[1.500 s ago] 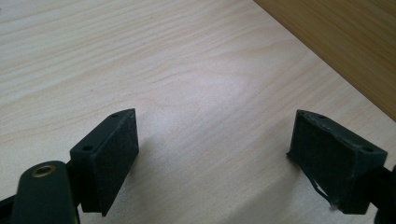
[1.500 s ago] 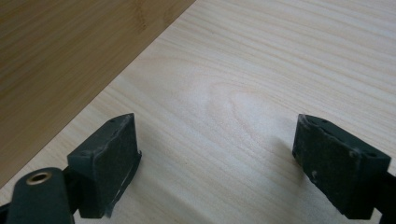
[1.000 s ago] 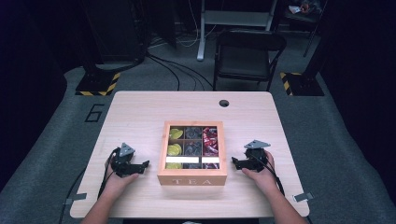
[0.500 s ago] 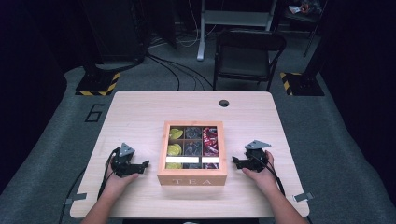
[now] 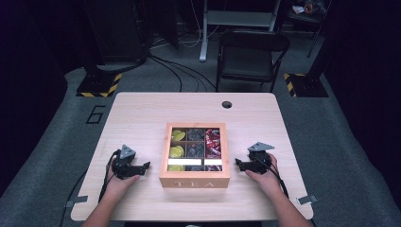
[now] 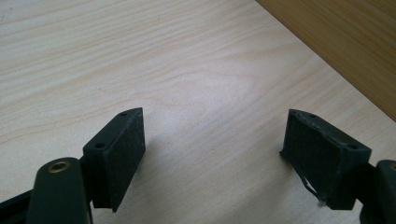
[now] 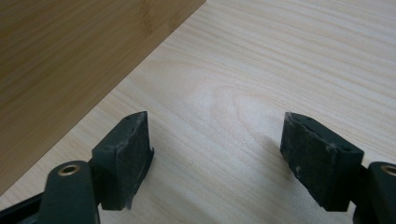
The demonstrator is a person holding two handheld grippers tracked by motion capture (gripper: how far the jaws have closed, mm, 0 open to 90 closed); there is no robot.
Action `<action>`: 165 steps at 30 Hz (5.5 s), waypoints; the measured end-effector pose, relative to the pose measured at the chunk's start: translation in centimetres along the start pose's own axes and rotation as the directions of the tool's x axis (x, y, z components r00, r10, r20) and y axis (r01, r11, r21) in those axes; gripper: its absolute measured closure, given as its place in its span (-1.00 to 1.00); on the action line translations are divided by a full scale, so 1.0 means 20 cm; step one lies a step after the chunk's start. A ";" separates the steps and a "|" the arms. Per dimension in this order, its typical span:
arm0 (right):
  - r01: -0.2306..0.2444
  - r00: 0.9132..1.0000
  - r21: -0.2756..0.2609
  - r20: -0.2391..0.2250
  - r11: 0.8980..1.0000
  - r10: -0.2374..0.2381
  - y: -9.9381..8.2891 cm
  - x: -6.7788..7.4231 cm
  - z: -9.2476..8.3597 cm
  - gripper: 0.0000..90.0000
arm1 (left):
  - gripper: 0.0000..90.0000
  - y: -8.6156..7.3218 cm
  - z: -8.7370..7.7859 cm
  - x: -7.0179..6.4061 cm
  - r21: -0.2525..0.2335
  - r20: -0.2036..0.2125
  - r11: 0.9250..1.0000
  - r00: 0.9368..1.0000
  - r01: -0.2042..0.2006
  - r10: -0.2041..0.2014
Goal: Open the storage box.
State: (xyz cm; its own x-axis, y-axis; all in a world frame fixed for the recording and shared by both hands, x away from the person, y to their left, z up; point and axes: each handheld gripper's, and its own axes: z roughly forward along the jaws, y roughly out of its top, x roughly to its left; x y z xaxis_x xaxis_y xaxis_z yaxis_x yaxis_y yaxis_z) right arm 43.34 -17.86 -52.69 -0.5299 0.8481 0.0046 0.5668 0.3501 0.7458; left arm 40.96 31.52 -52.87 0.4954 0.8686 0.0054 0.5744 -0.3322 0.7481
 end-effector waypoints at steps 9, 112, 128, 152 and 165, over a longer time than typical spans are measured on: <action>0.007 1.000 -0.004 -0.003 1.000 -0.007 0.00 0.00 -0.01 -0.21 | -0.39 0.00 0.00 0.01 -0.014 -0.006 1.000 1.000 0.015 -0.015; 0.094 0.982 -0.115 -0.153 0.989 -0.111 0.04 0.30 -0.45 -0.02 | 0.42 0.08 -0.35 -0.48 -0.041 0.256 0.993 0.959 -0.114 0.121; 0.100 0.977 -0.108 -0.175 0.989 -0.118 0.02 0.30 -0.45 -0.02 | 0.44 0.11 -0.37 -0.50 -0.040 0.249 0.991 0.959 -0.131 0.137; 0.087 0.971 -0.144 -0.210 0.986 -0.117 0.04 0.32 -0.49 0.12 | 0.44 0.19 -0.42 -0.48 -0.029 0.270 0.996 0.958 -0.089 0.094; 0.080 0.954 -0.108 -0.280 0.991 -0.107 0.07 0.38 -0.47 0.15 | 0.45 0.25 -0.45 -0.48 -0.024 0.273 0.995 0.957 -0.096 0.099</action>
State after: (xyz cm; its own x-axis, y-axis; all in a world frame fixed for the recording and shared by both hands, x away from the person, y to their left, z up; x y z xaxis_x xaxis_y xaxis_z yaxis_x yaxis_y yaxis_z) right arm 34.13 -14.62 -45.29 -0.7431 0.6599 0.1112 0.4515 0.3718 0.8111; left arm 33.18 24.95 -43.19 0.7084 0.6984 -0.1018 0.5084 -0.4049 0.7600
